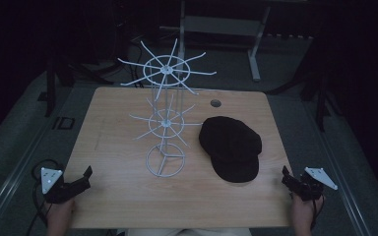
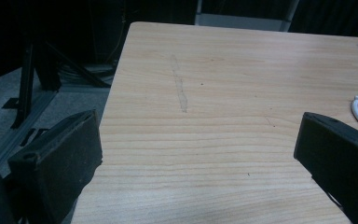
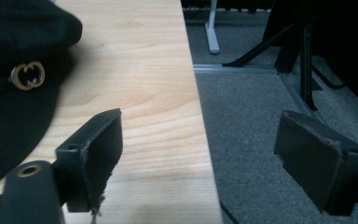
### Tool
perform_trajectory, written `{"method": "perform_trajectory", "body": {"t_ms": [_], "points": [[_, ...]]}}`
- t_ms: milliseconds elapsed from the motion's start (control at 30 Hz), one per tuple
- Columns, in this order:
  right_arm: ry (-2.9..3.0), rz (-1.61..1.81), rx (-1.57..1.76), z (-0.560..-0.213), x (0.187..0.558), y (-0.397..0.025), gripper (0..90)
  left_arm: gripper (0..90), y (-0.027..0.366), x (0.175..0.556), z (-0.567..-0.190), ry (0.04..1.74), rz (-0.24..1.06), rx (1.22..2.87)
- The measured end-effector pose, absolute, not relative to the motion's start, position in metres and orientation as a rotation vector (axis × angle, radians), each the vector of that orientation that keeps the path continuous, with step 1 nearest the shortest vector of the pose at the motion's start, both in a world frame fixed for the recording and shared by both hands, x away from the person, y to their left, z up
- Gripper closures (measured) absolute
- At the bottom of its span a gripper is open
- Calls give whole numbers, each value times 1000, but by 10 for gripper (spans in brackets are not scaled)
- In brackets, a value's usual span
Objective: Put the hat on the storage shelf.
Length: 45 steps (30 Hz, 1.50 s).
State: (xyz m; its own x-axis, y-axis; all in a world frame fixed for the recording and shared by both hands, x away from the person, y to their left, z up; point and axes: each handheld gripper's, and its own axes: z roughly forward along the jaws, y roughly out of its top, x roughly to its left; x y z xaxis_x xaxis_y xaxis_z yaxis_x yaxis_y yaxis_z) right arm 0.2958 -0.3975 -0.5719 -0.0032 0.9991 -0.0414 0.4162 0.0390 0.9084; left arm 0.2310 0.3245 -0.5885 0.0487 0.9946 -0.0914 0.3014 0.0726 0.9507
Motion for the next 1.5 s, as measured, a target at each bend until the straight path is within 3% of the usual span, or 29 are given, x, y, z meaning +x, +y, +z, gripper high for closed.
{"method": "perform_trajectory", "body": {"t_ms": [567, 1033, 1500], "points": [[1576, 1026, 1493, -565, 298, -398, 149, 14, 324, 231, -588, 1417, 948, 1396], [1631, 1123, 1437, -521, 318, -386, 130, 15, 324, 231, -588, 1420, 945, 1394], [1847, 1171, 1329, -482, 347, -338, 125, 14, 324, 231, -588, 1419, 944, 1392]]}}
